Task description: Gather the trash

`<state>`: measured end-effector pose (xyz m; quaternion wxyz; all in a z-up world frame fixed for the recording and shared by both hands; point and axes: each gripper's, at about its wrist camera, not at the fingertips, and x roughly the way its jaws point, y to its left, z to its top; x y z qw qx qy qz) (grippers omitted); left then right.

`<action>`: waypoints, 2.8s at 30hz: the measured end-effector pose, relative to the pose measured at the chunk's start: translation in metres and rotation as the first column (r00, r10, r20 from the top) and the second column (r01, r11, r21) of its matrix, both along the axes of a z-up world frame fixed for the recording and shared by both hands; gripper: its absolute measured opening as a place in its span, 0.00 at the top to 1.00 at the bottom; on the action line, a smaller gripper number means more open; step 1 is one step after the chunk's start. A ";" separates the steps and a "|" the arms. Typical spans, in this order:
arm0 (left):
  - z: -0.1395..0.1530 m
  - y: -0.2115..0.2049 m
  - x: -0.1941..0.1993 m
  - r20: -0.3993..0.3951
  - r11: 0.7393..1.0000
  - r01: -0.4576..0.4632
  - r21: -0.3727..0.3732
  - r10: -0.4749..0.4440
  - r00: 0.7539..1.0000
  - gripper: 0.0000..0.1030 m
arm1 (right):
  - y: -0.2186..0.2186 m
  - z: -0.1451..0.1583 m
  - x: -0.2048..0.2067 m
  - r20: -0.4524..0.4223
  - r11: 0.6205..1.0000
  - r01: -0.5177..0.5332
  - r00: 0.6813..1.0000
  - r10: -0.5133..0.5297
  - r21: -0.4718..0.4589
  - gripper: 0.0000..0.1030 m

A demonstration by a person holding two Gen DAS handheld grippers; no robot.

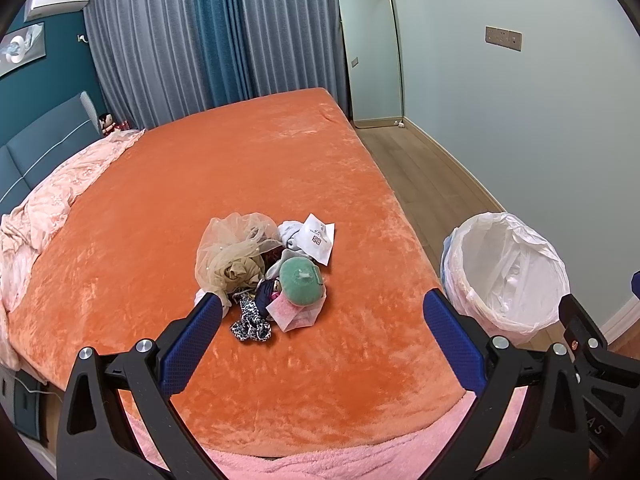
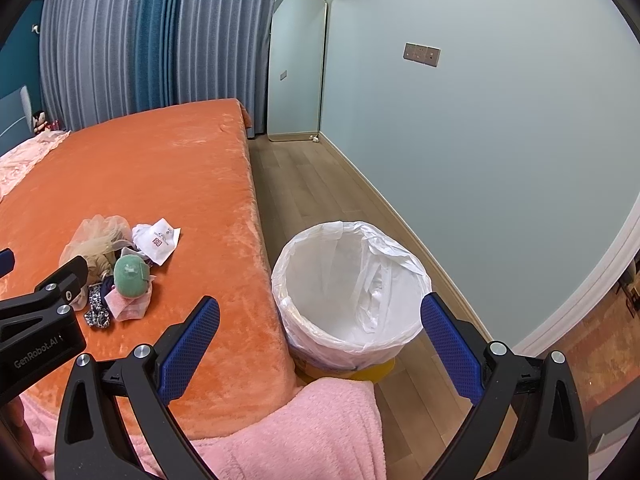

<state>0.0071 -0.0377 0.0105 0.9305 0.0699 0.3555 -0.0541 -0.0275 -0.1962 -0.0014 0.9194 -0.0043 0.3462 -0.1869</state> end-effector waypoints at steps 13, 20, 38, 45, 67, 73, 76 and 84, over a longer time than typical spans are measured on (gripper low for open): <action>0.002 -0.005 0.002 0.002 1.000 0.003 -0.004 -0.003 1.000 0.07 | -0.002 0.001 0.003 -0.002 1.000 0.000 1.000 0.000 -0.003 0.07; 0.002 -0.006 0.001 0.003 1.000 0.005 -0.003 -0.005 1.000 0.07 | -0.003 0.001 0.003 -0.001 1.000 0.001 1.000 -0.001 -0.003 0.07; 0.004 -0.006 0.004 0.008 1.000 0.005 -0.003 -0.005 1.000 0.07 | -0.003 0.003 0.003 0.000 1.000 -0.001 1.000 0.001 -0.007 0.07; 0.005 -0.007 0.006 0.010 1.000 0.005 -0.003 -0.005 1.000 0.07 | -0.003 0.003 0.003 0.000 1.000 -0.001 1.000 0.001 -0.007 0.07; 0.006 -0.007 0.007 0.009 1.000 -0.001 -0.007 0.001 1.000 0.07 | -0.002 0.006 0.005 0.000 1.000 -0.003 1.000 0.003 -0.007 0.07; 0.005 -0.003 0.005 0.009 1.000 -0.009 -0.014 0.009 1.000 0.07 | -0.001 0.005 0.006 0.001 1.000 -0.009 1.000 0.009 -0.008 0.07; 0.004 -0.001 0.005 0.009 1.000 -0.012 -0.017 0.012 1.000 0.07 | 0.001 0.006 0.006 0.001 1.000 -0.015 1.000 0.015 -0.010 0.07; 0.002 0.003 0.007 0.005 1.000 -0.017 -0.025 0.017 1.000 0.07 | 0.007 0.004 0.008 -0.004 1.000 -0.025 1.000 0.025 -0.020 0.07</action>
